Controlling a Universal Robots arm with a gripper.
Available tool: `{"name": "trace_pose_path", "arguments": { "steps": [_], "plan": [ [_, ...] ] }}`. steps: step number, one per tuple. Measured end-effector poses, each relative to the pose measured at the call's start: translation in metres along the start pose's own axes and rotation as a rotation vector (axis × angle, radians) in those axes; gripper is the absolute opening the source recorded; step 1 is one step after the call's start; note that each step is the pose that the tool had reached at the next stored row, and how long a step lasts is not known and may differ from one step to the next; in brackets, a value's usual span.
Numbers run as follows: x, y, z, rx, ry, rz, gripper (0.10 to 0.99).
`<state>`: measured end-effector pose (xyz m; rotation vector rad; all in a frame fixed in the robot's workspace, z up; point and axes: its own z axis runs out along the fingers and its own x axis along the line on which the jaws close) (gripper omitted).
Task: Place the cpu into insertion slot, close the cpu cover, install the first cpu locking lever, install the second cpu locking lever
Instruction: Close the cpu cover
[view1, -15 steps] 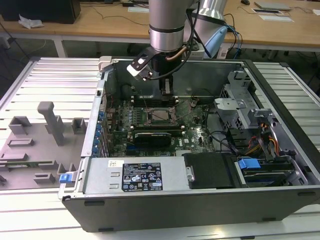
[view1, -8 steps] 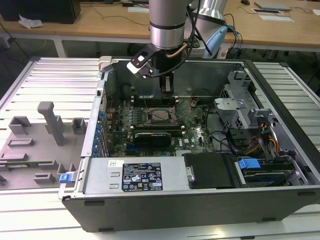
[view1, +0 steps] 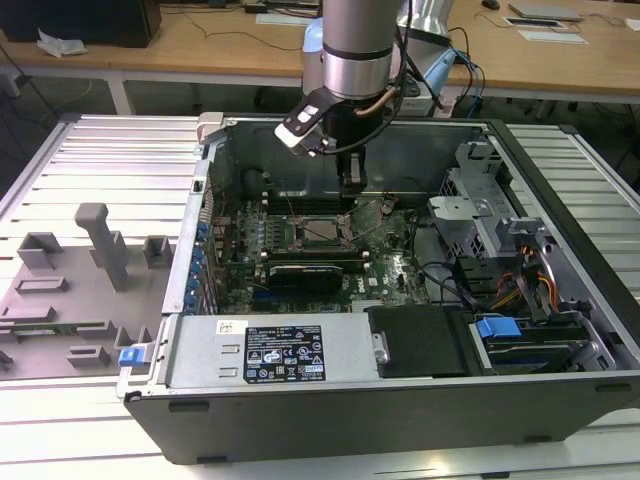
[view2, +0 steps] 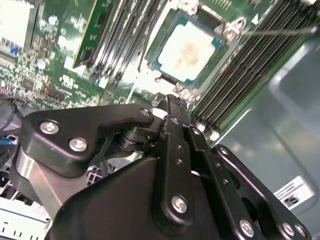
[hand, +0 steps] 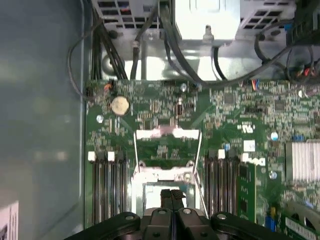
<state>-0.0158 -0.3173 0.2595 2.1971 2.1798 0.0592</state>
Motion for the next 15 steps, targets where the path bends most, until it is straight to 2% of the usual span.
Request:
{"name": "trace_pose_path", "arguments": {
  "steps": [3,5,8,12,15],
  "plan": [
    [0.0001,0.0215,0.0012,0.008,-0.0002,0.000,0.106],
    [0.0001,0.0285,0.0017,0.011,-0.0002,0.000,0.106],
    [0.0000,0.0445,0.0027,0.018,-0.0001,0.000,0.106],
    [-0.0002,0.0613,0.0036,0.025,-0.0003,0.000,0.106],
    [-0.0002,0.0693,0.0042,0.027,-0.0001,0.000,0.106]
  ]
}}
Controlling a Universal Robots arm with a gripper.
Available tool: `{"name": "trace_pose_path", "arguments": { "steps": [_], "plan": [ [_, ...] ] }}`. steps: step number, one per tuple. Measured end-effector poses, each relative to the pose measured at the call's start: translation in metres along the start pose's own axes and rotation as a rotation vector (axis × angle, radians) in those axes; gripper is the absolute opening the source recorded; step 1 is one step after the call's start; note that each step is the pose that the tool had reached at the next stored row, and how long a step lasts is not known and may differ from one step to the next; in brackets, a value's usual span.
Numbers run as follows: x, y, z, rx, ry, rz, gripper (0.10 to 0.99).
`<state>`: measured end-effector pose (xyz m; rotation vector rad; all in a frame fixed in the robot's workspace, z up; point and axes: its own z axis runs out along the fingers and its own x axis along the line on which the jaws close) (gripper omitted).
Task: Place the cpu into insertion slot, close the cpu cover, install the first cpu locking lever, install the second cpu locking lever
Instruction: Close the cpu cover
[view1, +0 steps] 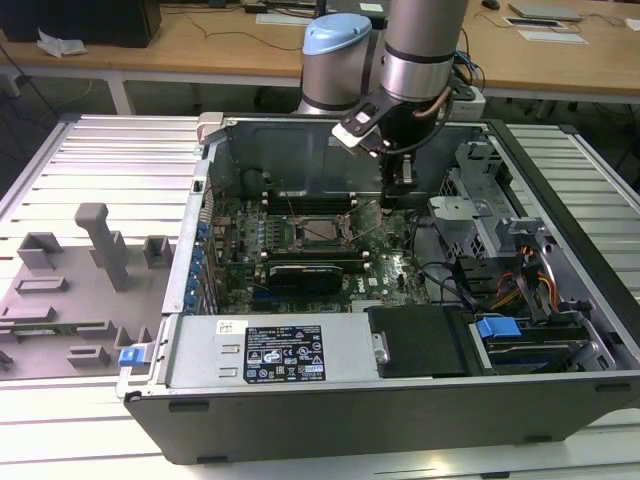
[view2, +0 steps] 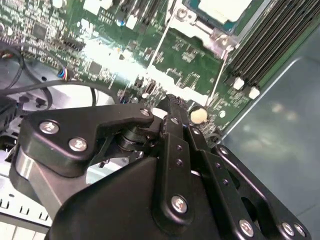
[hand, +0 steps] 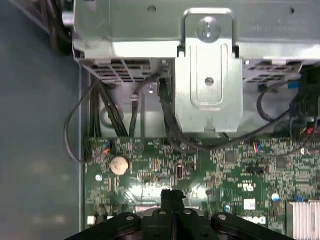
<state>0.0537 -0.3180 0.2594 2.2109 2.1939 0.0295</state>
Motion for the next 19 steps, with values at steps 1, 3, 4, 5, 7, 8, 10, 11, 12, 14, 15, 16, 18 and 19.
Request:
{"name": "trace_pose_path", "arguments": {
  "steps": [1,3,4,5,7,8,10,11,12,14,15,16,18,19],
  "plan": [
    [0.0000,0.0033,0.0002,0.001,-0.0001,0.000,0.106],
    [0.0000,0.0066,0.0042,0.003,-0.0002,0.000,0.106],
    [0.0001,0.0069,0.0058,0.004,-0.0002,0.000,0.106],
    [0.0001,0.0071,0.0071,0.005,-0.0001,0.000,0.106],
    [0.0001,0.0075,0.0117,0.008,-0.0002,0.000,0.106],
    [0.0001,0.0075,0.0137,0.010,-0.0002,0.000,0.106],
    [0.0001,0.0076,0.0171,0.013,-0.0004,0.000,0.106],
    [0.0001,0.0076,0.0170,0.013,-0.0005,0.000,0.106],
    [0.0001,0.0076,0.0170,0.013,-0.0005,0.000,0.106],
    [0.0002,0.0078,0.0173,0.020,0.0022,0.000,0.106],
    [0.0001,0.0079,0.0173,0.028,0.0047,0.000,0.106],
    [0.0001,0.0080,0.0173,0.038,0.0075,0.000,0.106],
    [0.0001,0.0092,0.0177,0.082,0.0210,0.000,0.106],
    [0.0001,0.0097,0.0178,0.104,0.0270,0.000,0.106]
  ]
}}
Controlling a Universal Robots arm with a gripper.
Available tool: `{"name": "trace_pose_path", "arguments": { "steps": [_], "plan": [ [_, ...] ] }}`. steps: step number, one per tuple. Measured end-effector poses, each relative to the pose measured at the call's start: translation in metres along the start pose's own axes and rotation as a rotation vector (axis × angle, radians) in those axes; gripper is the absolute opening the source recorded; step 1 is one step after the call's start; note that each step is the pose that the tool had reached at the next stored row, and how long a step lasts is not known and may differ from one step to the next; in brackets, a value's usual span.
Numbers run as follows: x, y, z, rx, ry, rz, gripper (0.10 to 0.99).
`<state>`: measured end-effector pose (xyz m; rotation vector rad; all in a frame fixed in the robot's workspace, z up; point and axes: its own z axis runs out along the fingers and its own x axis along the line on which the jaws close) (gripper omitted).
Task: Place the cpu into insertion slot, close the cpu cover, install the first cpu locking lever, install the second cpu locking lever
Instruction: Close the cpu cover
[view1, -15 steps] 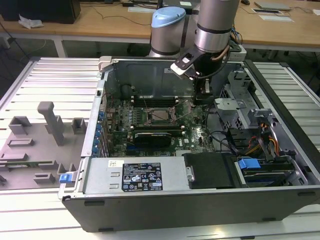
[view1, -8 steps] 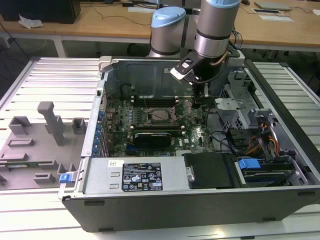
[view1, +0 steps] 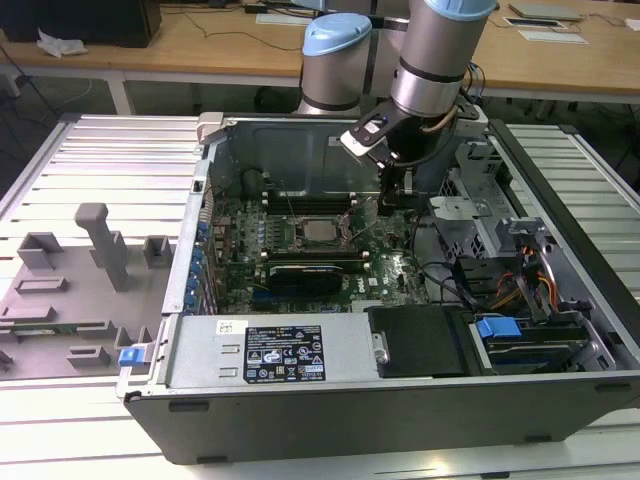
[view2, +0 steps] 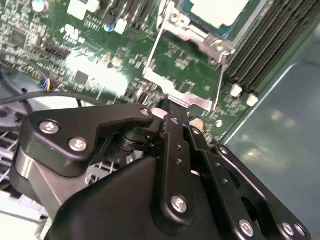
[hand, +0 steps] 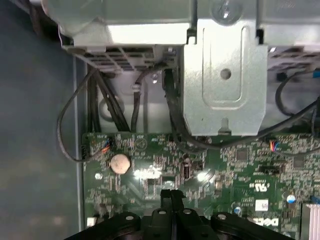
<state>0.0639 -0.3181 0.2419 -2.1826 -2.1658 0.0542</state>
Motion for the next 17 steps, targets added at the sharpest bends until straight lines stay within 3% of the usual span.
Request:
{"name": "trace_pose_path", "arguments": {
  "steps": [1,6,17],
  "plan": [
    [0.0000,0.0000,0.0000,0.006,0.0019,0.000,0.106],
    [0.0005,-0.0029,0.0002,0.006,0.0025,0.000,0.106],
    [0.0152,-0.0358,0.0029,0.005,0.0003,0.000,0.106]
  ]
}}
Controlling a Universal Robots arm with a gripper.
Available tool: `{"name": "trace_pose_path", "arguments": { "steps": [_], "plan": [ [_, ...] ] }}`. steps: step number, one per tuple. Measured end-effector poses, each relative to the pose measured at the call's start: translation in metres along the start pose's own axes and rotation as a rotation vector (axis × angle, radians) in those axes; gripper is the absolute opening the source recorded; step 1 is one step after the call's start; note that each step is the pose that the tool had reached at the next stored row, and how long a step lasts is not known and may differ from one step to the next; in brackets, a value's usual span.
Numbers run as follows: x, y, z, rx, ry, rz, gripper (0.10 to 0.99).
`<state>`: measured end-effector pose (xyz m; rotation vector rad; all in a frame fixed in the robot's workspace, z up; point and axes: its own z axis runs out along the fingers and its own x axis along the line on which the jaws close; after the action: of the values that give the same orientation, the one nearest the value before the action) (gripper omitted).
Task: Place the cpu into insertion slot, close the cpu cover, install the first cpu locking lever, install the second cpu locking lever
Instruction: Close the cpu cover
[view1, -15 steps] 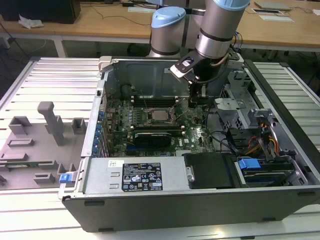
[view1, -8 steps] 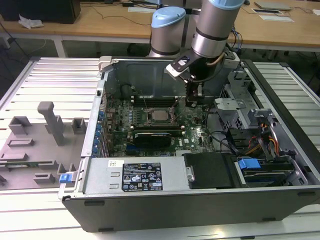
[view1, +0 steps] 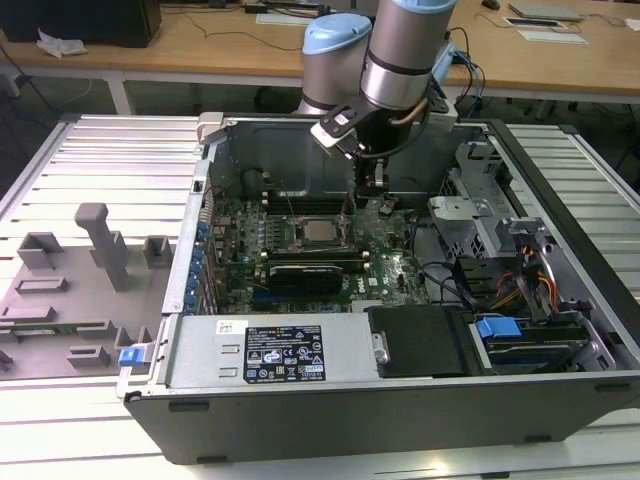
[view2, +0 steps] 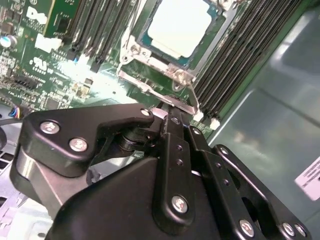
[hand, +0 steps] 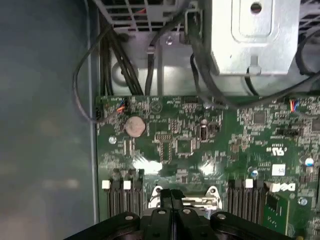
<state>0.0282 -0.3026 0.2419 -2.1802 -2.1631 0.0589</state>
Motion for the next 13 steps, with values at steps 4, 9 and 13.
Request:
{"name": "trace_pose_path", "arguments": {
  "steps": [4,9,13],
  "plan": [
    [0.0013,-0.0067,0.0005,0.000,-0.0013,0.000,0.106],
    [0.0013,-0.0104,0.0008,0.000,-0.0036,0.000,0.106],
    [0.0014,-0.0134,0.0016,-0.004,-0.0309,0.002,0.106]
  ]
}}
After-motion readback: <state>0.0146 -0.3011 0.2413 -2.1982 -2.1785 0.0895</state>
